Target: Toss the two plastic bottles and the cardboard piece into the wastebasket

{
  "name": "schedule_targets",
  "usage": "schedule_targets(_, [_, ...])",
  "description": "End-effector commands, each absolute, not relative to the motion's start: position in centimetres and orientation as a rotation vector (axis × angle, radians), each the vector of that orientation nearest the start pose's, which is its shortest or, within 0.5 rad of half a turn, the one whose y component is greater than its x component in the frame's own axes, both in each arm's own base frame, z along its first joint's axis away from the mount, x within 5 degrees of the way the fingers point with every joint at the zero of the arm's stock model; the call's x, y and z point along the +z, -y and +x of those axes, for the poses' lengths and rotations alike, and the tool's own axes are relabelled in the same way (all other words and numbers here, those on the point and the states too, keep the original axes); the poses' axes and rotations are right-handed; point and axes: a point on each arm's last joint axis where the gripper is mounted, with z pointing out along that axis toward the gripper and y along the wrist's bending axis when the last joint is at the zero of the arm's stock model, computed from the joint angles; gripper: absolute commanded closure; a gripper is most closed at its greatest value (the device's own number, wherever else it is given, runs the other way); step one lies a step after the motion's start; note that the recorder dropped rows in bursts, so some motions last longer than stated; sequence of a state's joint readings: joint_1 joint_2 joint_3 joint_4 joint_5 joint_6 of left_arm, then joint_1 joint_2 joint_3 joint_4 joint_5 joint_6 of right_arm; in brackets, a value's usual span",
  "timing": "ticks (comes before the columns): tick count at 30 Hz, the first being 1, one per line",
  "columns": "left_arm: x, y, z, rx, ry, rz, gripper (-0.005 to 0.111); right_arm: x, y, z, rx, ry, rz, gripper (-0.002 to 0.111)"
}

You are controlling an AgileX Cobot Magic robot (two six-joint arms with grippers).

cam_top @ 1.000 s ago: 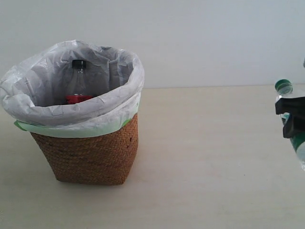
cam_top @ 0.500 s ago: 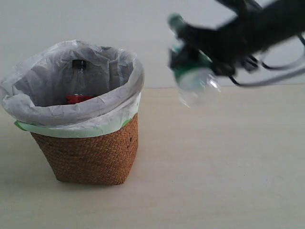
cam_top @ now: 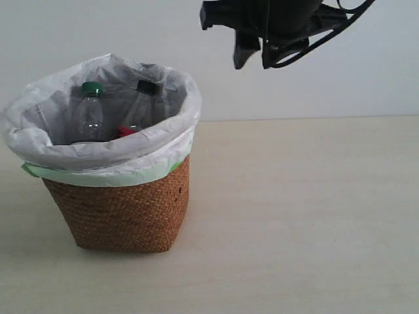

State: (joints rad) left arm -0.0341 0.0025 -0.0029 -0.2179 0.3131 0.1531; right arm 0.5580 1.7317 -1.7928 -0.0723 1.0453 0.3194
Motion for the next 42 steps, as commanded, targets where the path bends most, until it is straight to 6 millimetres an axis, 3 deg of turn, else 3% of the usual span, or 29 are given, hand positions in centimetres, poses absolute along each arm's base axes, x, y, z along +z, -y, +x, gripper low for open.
schedule_targets(1, [18.6,0.8,5.4,-0.125,-1.79,0.02,0.101,38.0,-18.3,32.3,0.089,-2.557,-0.339,0.108])
schedule_targets(8, [18.6,0.8,5.4,-0.125,-1.79,0.02,0.101,34.1,-16.6,28.7,0.176,-2.464,-0.354,0.108])
schedule_targets(12, [18.6,0.8,5.4,-0.125,-1.79,0.02,0.101,31.9,-14.5,24.7,0.313,-2.287,-0.328,0.108])
schedule_targets(14, [18.6,0.8,5.4,-0.125,-1.79,0.02,0.101,30.3,-12.9,21.5,0.404,-2.162,-0.312,0.108])
schedule_targets(16, [18.6,0.8,5.4,-0.125,-1.79,0.02,0.101,29.7,-11.8,19.5,0.444,-2.088,-0.312,0.108])
schedule_targets(22, [18.6,0.8,5.4,-0.125,-1.79,0.02,0.101,28.9,-9.2,15.3,0.47,-2.033,-0.294,0.108])
schedule_targets(30, [18.6,0.8,5.4,-0.125,-1.79,0.02,0.101,30.3,-7.5,12.8,0.492,-1.948,-0.272,0.108])
schedule_targets(42, [18.6,0.8,5.4,-0.125,-1.79,0.02,0.101,31.0,-7.1,12.1,0.507,-1.903,-0.264,0.108])
